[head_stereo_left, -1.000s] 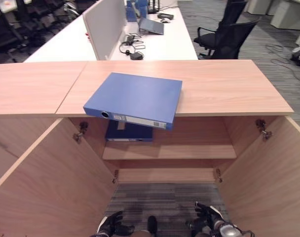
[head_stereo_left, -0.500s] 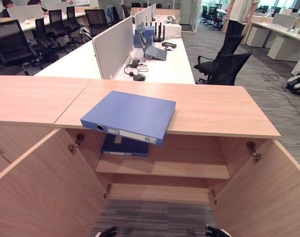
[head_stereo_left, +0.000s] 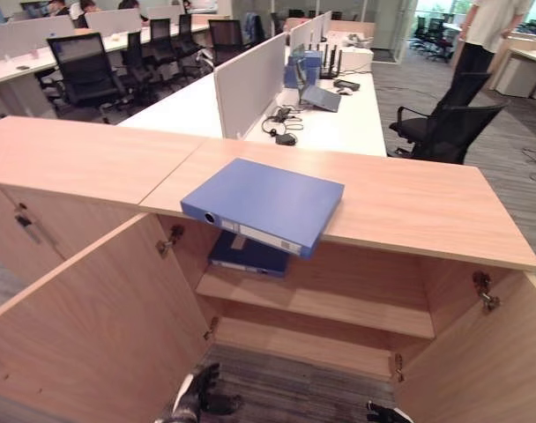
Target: Put the empty folder in the office cabinet
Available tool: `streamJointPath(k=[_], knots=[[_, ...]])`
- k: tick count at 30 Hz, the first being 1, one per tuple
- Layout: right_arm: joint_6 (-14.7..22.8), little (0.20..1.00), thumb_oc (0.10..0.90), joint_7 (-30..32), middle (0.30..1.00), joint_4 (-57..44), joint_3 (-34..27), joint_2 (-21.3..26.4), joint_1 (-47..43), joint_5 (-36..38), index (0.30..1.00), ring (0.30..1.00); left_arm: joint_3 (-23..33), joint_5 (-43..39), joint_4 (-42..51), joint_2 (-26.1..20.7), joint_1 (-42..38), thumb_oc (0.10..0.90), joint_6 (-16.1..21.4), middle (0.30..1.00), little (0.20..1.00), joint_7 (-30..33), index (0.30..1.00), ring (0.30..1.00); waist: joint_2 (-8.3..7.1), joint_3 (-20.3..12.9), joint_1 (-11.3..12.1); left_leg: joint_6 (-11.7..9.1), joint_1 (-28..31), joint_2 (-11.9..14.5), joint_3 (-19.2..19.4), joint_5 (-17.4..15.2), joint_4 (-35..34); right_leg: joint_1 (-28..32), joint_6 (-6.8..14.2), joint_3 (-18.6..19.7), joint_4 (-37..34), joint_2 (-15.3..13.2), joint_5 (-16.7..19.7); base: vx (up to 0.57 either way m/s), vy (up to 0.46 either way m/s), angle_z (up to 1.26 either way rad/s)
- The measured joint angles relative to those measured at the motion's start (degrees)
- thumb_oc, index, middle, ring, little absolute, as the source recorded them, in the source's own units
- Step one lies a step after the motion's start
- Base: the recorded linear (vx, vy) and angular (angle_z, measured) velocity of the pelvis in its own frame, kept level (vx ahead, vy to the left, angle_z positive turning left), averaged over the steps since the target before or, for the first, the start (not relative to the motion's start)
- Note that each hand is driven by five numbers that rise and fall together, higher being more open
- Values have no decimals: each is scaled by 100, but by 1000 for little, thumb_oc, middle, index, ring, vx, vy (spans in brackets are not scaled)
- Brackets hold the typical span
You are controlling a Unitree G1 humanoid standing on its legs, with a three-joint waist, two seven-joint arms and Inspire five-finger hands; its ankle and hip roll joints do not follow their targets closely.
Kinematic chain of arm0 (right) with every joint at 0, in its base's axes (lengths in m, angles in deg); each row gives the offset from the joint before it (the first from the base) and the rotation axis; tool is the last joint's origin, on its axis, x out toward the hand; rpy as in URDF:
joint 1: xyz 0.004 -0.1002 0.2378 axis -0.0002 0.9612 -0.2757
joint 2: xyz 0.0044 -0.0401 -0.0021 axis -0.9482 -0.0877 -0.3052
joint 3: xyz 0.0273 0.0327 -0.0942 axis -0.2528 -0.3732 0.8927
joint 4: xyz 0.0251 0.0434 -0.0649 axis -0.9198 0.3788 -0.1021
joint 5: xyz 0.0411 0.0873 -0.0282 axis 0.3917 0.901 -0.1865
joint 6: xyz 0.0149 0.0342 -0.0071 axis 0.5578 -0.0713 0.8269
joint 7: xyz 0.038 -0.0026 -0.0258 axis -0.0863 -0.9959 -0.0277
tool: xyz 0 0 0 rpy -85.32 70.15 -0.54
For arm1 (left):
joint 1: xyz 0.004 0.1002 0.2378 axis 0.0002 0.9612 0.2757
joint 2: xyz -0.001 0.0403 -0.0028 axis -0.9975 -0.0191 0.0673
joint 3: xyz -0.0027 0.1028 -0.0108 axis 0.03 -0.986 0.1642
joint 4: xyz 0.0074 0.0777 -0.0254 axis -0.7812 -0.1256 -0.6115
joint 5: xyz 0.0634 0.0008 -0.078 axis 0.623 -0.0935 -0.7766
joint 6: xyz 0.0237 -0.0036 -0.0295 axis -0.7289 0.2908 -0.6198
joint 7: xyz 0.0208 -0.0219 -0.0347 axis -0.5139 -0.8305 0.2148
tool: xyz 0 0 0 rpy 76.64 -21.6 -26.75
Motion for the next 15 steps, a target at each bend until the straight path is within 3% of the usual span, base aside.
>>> streamJointPath(k=[3, 6, 10, 15], knots=[[40, 900, 800, 91, 900, 3, -165, -36, 7, -2, 900, 900, 75, 841, 591, -232, 36, 800, -15, 900, 900, 470, 900, 900, -19, 25, 226, -13, 6, 19, -79, -2, 0, 49, -8, -76, 0, 25, -30, 2, -29, 17], [153, 900, 800, 172, 900, 2, -163, -59, -51, -13, 900, 900, 306, 2201, 652, -559, 84, 800, -138, 900, 900, 1174, 900, 900, -7, 37, 242, -12, 5, 14, -101, -4, 0, 65, -16, -118, 0, 18, -61, 4, -4, 8], [144, 900, 800, 170, 900, 99, -162, -142, -40, -14, 900, 900, 541, 2986, 849, -682, 158, 800, -321, 900, 900, 1614, 900, 900, -18, 47, 249, 3, 8, 4, -111, 0, 1, 72, 3, -130, 0, 11, -80, 0, 0, 0], [143, 900, 800, 172, 900, 99, -168, -140, -9, -17, 900, 900, 573, 4236, 1367, -1114, 188, 800, -559, 900, 900, 1726, 900, 900, -13, 65, 235, -35, 14, 8, -111, 20, 1, 72, 4, -127, 0, 15, -88, 0, 0, 0]])
